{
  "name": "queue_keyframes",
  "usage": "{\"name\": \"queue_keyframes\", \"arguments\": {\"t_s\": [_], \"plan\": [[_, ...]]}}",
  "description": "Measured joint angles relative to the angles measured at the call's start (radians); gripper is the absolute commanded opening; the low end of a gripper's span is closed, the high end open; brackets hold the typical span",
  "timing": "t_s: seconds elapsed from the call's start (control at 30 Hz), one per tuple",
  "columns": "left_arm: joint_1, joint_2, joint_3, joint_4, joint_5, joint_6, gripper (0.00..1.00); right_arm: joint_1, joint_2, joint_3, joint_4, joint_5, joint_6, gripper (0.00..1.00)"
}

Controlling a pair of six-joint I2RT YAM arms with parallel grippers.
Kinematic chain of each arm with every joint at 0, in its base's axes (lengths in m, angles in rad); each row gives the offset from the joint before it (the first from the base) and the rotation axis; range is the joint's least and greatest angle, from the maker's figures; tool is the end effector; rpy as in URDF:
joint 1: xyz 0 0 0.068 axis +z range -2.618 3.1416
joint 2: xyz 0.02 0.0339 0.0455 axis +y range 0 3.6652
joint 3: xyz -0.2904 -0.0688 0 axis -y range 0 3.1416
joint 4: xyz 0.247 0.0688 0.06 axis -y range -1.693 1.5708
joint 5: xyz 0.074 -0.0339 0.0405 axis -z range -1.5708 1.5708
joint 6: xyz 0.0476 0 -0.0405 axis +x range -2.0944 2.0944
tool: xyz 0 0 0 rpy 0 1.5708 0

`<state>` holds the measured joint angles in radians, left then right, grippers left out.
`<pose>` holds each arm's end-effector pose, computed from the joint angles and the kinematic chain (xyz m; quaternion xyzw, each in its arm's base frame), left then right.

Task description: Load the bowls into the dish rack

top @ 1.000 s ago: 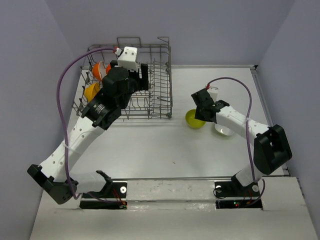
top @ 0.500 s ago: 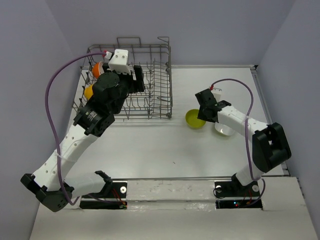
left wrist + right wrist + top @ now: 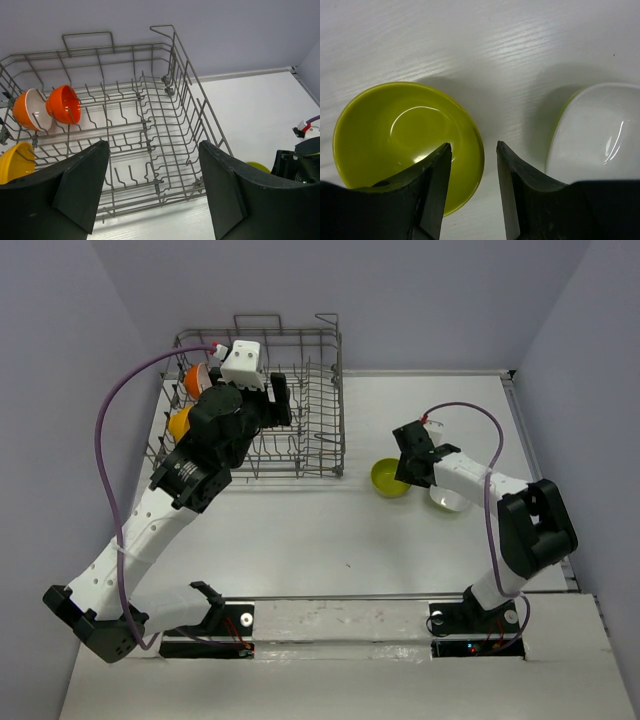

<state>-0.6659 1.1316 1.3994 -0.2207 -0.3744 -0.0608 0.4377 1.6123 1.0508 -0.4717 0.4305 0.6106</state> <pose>0.1971 -0.1327 0.5051 0.0735 0.6875 -0.1326 0.7102 0.3101 0.1232 0.2222 0.1378 0.9334 -0.0484 0.3277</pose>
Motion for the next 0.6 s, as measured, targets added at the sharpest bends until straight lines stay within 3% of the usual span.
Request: {"name": "queue_keyframes", "arguments": {"t_s": [0.6], "plan": [[0.0, 0.006, -0.006, 0.0, 0.005, 0.0, 0.82, -0.02, 0.04, -0.018, 0.062, -0.047, 0.011, 0.36]]}}
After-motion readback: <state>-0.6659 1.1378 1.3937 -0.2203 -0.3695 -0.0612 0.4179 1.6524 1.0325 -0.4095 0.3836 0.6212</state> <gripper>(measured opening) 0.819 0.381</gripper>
